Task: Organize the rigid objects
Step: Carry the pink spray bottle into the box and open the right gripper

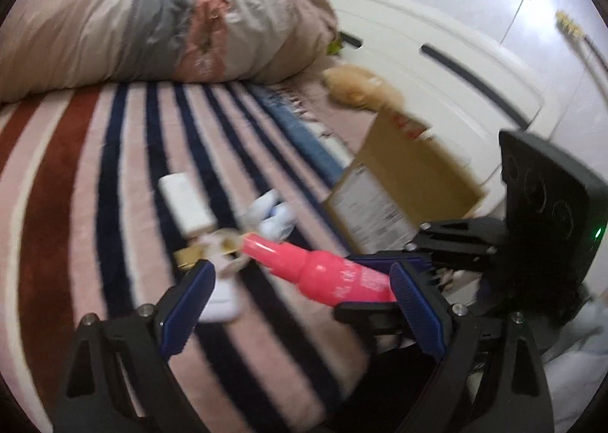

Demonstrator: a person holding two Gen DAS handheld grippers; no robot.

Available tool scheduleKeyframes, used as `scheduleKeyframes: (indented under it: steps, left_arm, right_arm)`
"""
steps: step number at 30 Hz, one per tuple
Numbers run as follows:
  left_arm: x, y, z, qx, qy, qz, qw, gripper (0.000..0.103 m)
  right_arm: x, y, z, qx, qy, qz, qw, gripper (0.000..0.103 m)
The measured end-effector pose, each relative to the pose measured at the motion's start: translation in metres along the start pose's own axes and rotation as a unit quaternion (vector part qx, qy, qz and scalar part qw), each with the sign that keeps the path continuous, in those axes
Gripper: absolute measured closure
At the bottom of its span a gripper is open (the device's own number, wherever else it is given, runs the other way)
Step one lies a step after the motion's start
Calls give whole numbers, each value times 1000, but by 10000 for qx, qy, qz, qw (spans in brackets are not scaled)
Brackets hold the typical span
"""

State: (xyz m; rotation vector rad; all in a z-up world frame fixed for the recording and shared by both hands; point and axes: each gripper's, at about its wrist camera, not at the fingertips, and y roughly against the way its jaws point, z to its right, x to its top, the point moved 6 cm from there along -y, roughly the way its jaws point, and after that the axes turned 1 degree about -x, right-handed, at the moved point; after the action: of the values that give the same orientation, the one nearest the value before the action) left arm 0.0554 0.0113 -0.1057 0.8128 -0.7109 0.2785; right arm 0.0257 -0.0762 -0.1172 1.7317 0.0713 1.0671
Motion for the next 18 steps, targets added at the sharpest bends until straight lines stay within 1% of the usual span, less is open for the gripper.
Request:
scheduleKeyframes:
  steps: [3, 4, 5, 6, 7, 8, 9, 11, 14, 18]
  left_arm:
    - [12, 5, 16, -308, 72, 125, 9994, 12]
    - [19, 7, 24, -414, 58, 193, 9989, 12]
    - [24, 9, 30, -463, 20, 250, 9986, 18]
    - [28, 10, 34, -480, -9, 287, 9984, 26]
    - [34, 11, 42, -519, -62, 336, 9981, 31]
    - [37, 11, 45, -560, -88, 354, 9978, 37]
    - [41, 10, 51, -587, -141, 377, 9975, 46]
    - [49, 7, 65, -551, -324, 397, 9972, 51]
    - [56, -3, 80, -466, -510, 324, 9971, 55]
    - [67, -24, 104, -432, -762, 179, 9960, 55]
  right_arm:
    - [7, 28, -4, -6, 51, 559, 9984, 76]
    - [19, 32, -11, -7, 92, 754, 9971, 76]
    - [21, 44, -11, 17, 127, 963, 9953, 76]
    - [24, 51, -12, 38, 138, 1093, 9939, 76]
    - [25, 58, -11, 62, 148, 1198, 9927, 76]
    - [28, 63, -12, 75, 153, 1272, 9917, 76]
    - [29, 69, -11, 69, 145, 1363, 9905, 76]
    - [29, 79, -8, 50, 108, 1431, 9896, 76]
    - [24, 86, 8, -20, -25, 1475, 9891, 76]
    - [16, 97, 32, -56, -322, 1490, 9883, 76]
